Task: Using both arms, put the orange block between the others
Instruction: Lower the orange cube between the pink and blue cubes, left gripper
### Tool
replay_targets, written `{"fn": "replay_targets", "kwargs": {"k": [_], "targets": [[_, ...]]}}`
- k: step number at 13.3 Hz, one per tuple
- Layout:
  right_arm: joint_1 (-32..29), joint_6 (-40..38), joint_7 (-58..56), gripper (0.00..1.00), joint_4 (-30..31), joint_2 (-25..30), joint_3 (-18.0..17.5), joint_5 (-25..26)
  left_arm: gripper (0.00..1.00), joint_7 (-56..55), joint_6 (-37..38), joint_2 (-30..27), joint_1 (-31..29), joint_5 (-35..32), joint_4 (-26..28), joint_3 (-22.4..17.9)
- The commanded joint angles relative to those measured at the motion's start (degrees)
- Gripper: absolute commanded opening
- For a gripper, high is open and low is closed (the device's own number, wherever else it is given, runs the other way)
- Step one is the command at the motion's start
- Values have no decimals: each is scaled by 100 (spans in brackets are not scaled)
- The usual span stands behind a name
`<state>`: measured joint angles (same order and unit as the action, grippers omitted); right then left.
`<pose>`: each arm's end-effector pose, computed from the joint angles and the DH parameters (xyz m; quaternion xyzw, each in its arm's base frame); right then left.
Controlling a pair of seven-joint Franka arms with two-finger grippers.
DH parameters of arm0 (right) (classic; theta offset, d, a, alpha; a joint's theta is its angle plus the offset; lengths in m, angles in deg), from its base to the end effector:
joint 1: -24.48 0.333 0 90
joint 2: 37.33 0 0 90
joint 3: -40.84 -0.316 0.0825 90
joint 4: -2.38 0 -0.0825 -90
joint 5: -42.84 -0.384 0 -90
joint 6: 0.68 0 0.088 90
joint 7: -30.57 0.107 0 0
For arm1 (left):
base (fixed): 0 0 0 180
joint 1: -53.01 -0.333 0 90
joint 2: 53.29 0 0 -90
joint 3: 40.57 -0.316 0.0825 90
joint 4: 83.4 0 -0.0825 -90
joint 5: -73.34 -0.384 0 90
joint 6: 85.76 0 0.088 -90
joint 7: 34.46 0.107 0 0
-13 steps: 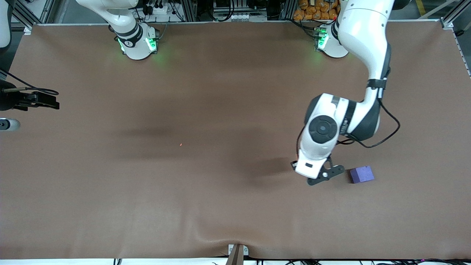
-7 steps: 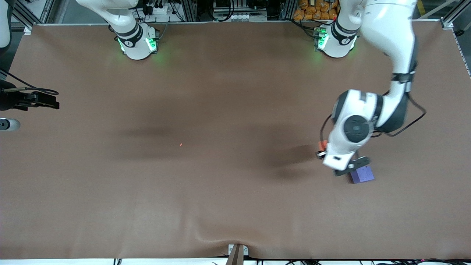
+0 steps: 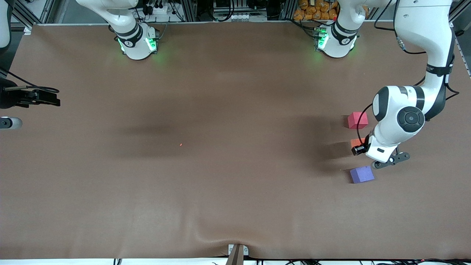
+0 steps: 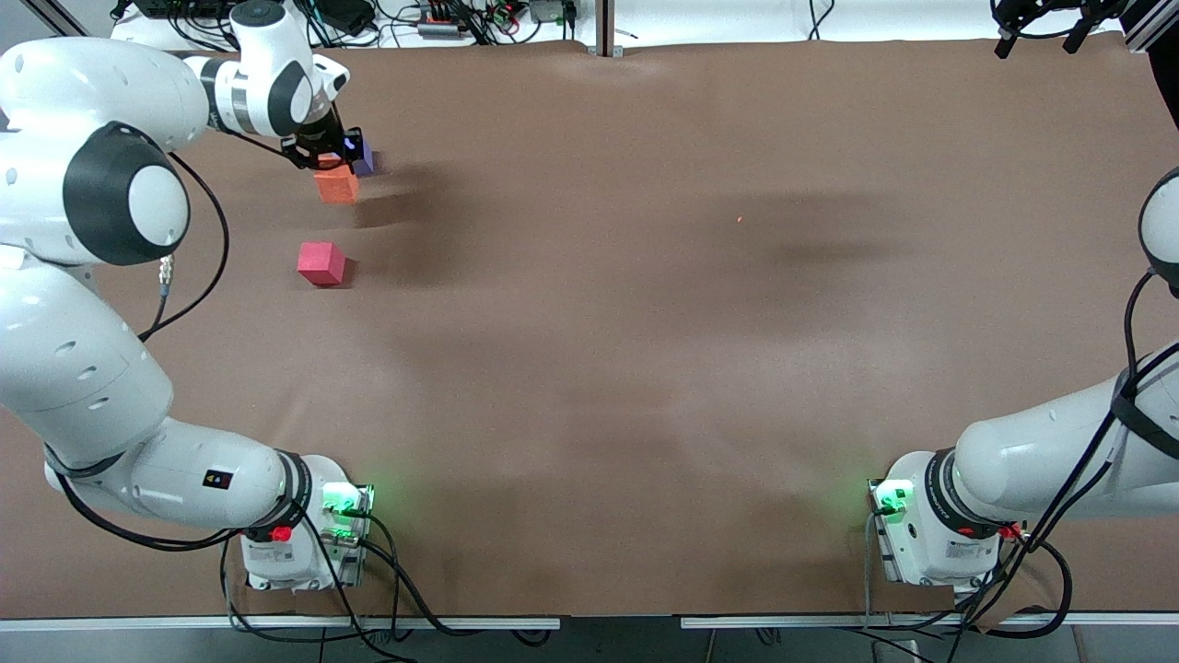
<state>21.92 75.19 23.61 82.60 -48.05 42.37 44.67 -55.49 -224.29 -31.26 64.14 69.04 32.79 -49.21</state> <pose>0.5806 -0.0440 0.5782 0.9909 0.0229 -0.1322 0.0057 0.6006 -0.0281 0.2596 -0.9904 -0.1277 -0.0149 0.0511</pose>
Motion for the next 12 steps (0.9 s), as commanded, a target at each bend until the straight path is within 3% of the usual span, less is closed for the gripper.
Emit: {"fn": "replay_targets", "kwargs": {"k": [1, 6, 12], "targets": [[-43, -38, 90, 100, 38, 88, -47, 63, 0, 457, -235, -173, -268, -79, 237, 125], [-16, -29, 99, 100, -41, 88, -56, 19, 0, 811, -691, 117, -892, 395, 272, 670], [-51, 6, 90, 100, -41, 61, -56, -16, 0, 829, -1079, 399, -937, 440, 281, 714]]}}
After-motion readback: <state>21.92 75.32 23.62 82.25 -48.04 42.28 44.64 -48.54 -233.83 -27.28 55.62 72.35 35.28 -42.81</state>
